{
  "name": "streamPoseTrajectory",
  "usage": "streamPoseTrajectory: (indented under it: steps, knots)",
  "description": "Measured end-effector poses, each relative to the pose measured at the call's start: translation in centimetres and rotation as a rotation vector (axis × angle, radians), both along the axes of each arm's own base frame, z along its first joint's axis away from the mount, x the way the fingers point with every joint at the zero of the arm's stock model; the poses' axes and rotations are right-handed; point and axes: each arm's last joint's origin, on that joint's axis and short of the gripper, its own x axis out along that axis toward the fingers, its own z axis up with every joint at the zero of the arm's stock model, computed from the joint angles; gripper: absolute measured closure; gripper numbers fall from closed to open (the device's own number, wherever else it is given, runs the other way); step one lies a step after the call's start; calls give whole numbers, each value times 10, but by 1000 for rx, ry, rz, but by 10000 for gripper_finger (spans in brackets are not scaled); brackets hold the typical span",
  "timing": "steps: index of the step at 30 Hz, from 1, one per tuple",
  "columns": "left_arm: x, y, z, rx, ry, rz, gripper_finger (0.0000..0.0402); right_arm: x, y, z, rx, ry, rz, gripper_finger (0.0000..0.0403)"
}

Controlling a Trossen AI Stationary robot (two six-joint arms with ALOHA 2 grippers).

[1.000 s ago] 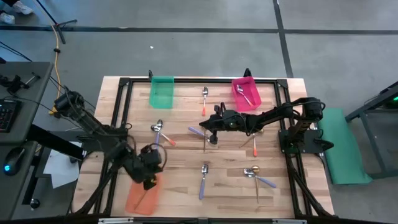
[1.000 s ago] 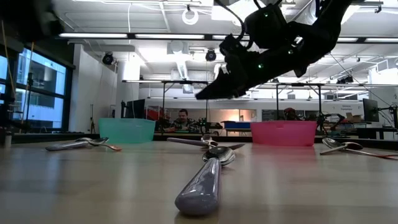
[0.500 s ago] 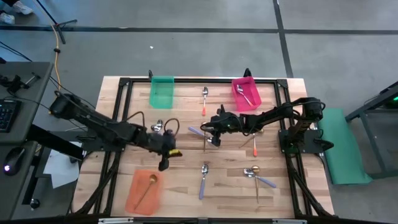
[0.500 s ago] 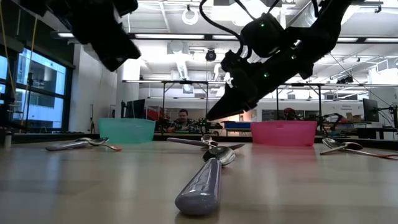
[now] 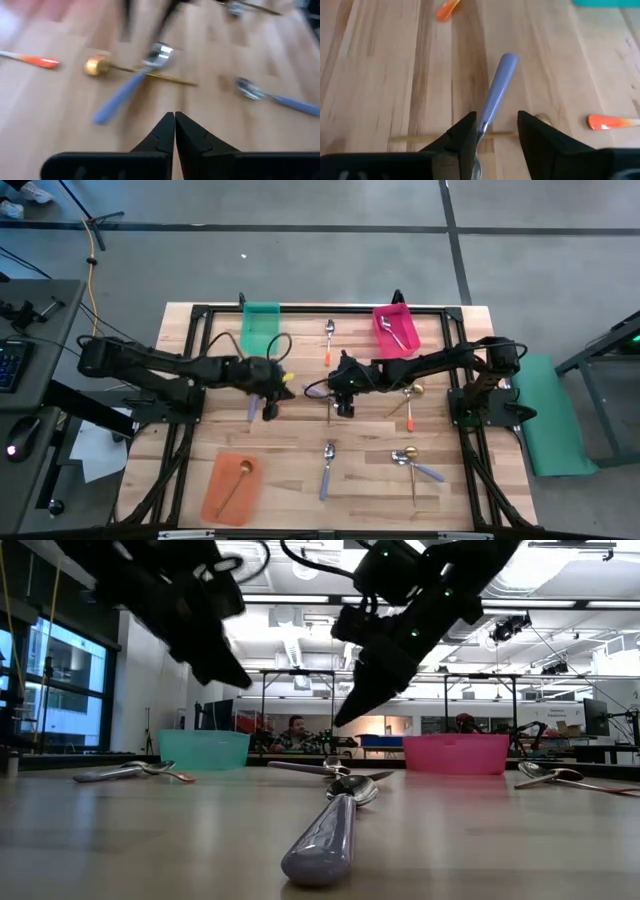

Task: Sort silverware by color (type)
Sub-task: Put the purple spoon into the blue bin

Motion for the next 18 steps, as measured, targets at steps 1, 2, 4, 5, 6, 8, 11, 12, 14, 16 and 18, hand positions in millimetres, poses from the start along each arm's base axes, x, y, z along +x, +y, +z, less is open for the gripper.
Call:
streamPoseTrajectory:
  steps: [1,2,4,5,6,8,11,12,14,16,18]
  knots:
    - [1,6,-2,1,6,11,387,-2,0,0,-14,6,1,292]
    - [2,11,-4,3,6,10,381,-6,0,0,-28,5,-3,305]
    - [5,19,-9,-17,9,-10,368,-16,-1,-1,-47,-4,-23,340]
    - [6,22,-12,-26,9,-23,360,-22,-1,-2,-45,-20,-30,361]
    - [8,24,-14,-31,7,-36,352,-28,-1,-3,-40,-46,-38,380]
    - [15,28,-18,-23,20,-61,336,-40,-1,-2,-25,-123,-42,395]
    - [29,33,-23,-2,41,-97,311,-57,2,1,1,-255,-52,378]
    - [35,34,-24,11,43,-110,304,-62,3,1,10,-285,-54,374]
    - [46,36,-28,34,64,-134,289,-71,5,1,19,-330,-54,373]
    - [57,38,-31,58,85,-157,276,-78,7,2,29,-372,-53,377]
    - [67,41,-35,82,117,-178,265,-84,9,3,34,-395,-51,383]
